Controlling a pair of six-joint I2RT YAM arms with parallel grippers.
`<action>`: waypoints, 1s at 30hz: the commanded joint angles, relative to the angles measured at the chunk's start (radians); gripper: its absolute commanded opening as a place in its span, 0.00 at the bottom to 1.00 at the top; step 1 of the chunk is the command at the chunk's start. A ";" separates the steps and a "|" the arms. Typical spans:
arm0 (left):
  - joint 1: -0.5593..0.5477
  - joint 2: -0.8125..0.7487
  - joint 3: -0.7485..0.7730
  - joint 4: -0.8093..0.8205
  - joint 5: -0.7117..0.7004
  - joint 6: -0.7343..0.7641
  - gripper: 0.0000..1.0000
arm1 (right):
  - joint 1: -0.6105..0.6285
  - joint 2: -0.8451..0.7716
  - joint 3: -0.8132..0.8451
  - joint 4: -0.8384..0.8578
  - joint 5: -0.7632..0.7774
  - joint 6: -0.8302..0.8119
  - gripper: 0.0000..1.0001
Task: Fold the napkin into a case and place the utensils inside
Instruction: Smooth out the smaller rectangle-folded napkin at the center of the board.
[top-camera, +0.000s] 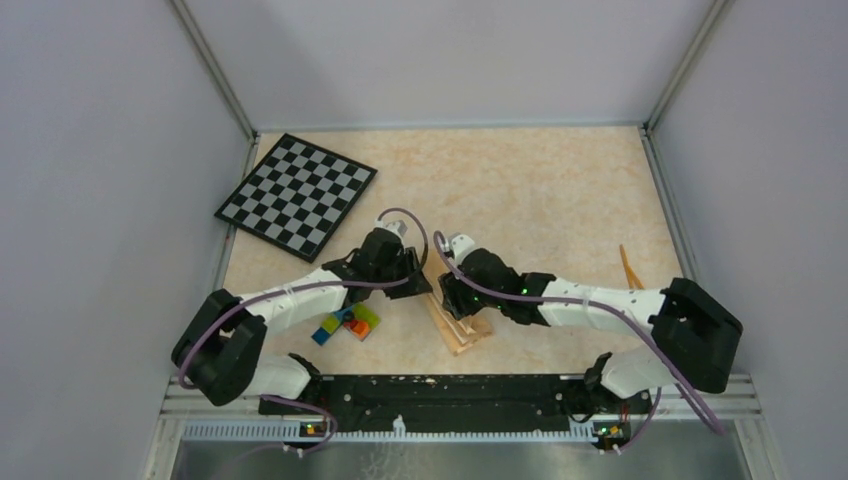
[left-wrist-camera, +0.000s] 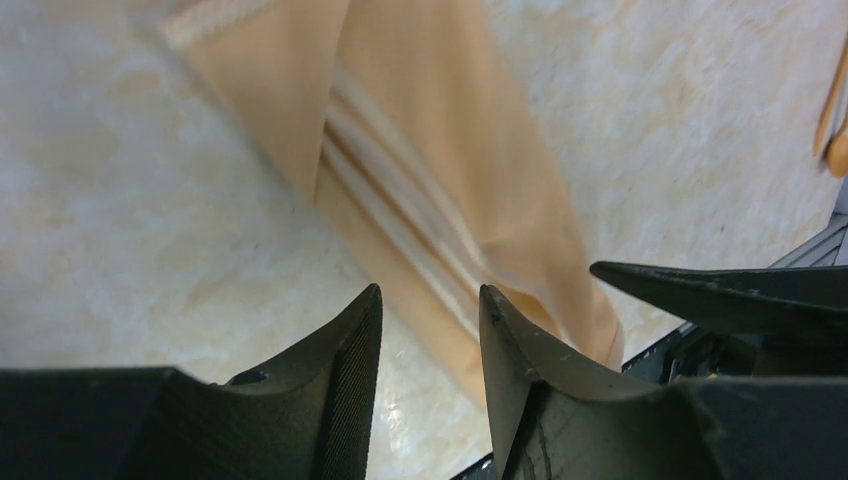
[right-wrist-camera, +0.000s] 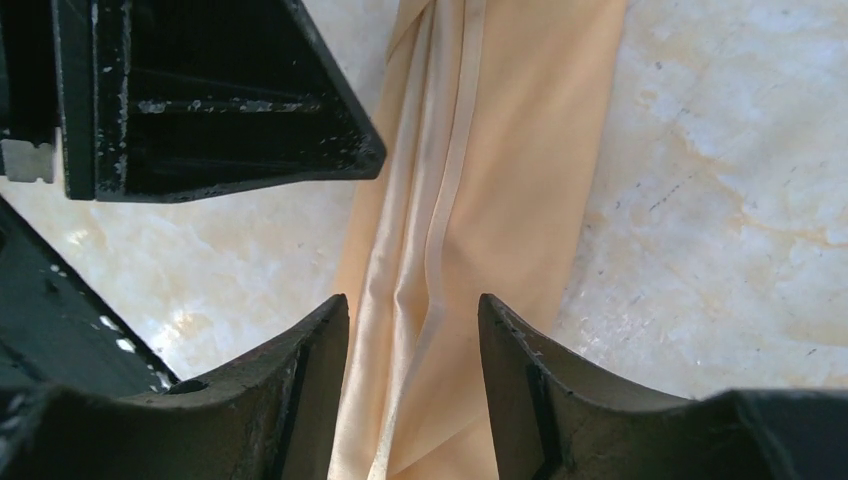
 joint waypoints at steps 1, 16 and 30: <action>0.000 -0.001 -0.071 0.008 0.063 -0.120 0.46 | 0.063 0.053 0.035 -0.008 0.115 -0.050 0.52; -0.033 0.114 -0.167 0.172 0.077 -0.224 0.38 | 0.175 0.197 0.067 0.011 0.284 -0.078 0.51; -0.067 0.093 -0.236 0.225 -0.021 -0.324 0.00 | 0.178 0.149 0.085 0.022 0.157 0.036 0.00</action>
